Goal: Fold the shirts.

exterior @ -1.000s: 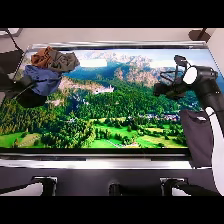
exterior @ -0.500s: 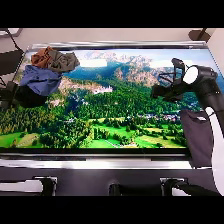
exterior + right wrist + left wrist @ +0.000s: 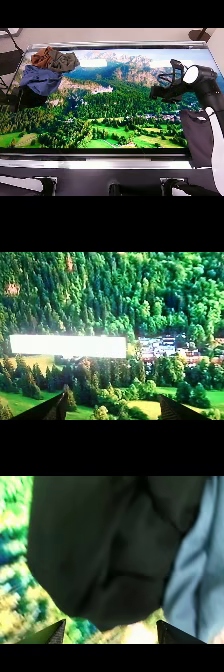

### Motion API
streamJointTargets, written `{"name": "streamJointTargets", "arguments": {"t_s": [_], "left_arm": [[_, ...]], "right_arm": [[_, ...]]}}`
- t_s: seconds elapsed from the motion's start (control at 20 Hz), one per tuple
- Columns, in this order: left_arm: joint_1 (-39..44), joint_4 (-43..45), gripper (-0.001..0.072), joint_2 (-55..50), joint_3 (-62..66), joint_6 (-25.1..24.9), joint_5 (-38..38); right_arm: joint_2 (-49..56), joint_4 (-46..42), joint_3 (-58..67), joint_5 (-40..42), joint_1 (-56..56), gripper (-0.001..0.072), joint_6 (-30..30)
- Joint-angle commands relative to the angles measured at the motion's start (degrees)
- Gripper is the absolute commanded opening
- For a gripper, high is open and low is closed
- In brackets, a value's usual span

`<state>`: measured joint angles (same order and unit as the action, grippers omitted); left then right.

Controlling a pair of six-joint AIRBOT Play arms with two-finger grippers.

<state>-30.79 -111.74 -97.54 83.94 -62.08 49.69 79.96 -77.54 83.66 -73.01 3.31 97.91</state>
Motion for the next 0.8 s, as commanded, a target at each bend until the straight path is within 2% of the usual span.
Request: {"name": "streamJointTargets", "arguments": {"t_s": [0.0, 0.1, 0.25, 0.3, 0.4, 0.45, 0.55, 0.6, 0.65, 0.75], "left_arm": [[-1.4, 1.4, 0.0672, -1.9, 0.0, -1.6, -0.6], [-1.3, 1.2, 0.0672, -3.5, 0.0, -1.5, -1.9], [0.1, 1.2, 0.0670, -4.9, 0.0, -1.6, -9.9], [0.8, 1.2, 0.0645, -4.9, 0.0, -1.6, -12.7], [2.1, 1.2, 0.0410, -4.9, 0.0, -1.6, -16.9], [2.5, 1.2, 0.0340, -4.9, 0.0, -1.5, -17.2], [2.8, 0.9, 0.0029, -4.7, 0.0, -1.5, -15.2], [2.8, 0.9, 0.0028, -4.1, 0.0, -1.6, -12.8], [3.1, 0.9, 0.0028, -0.5, 0.0, -4.3, -11.6], [4.7, 1.0, 0.0028, 7.0, 0.0, -8.4, -17.0]], "right_arm": [[0.0, 0.9, 0.0, -0.5, 0.0, 0.0676, -0.2], [0.0, 0.9, 0.0, -0.7, 0.0, 0.0676, -0.2], [0.0, 2.5, 0.0, -1.5, 0.0, 0.0676, -0.2], [0.0, 3.2, 0.0, -2.0, 0.0, 0.0676, -0.2], [0.0, 5.2, 0.0, -3.1, 0.0, 0.0676, -0.2], [0.0, 6.2, 0.0, -3.6, 0.0, 0.0676, -0.2], [0.0, 8.7, 0.2, -4.5, 0.0, 0.0675, -0.2], [-0.2, 9.7, 0.2, -5.6, 0.0, 0.0674, -0.2], [-1.2, 9.3, 0.2, -6.3, 0.0, 0.0674, -1.6], [-3.3, 6.3, 0.3, -5.4, 0.0, 0.0673, -5.0]]}}
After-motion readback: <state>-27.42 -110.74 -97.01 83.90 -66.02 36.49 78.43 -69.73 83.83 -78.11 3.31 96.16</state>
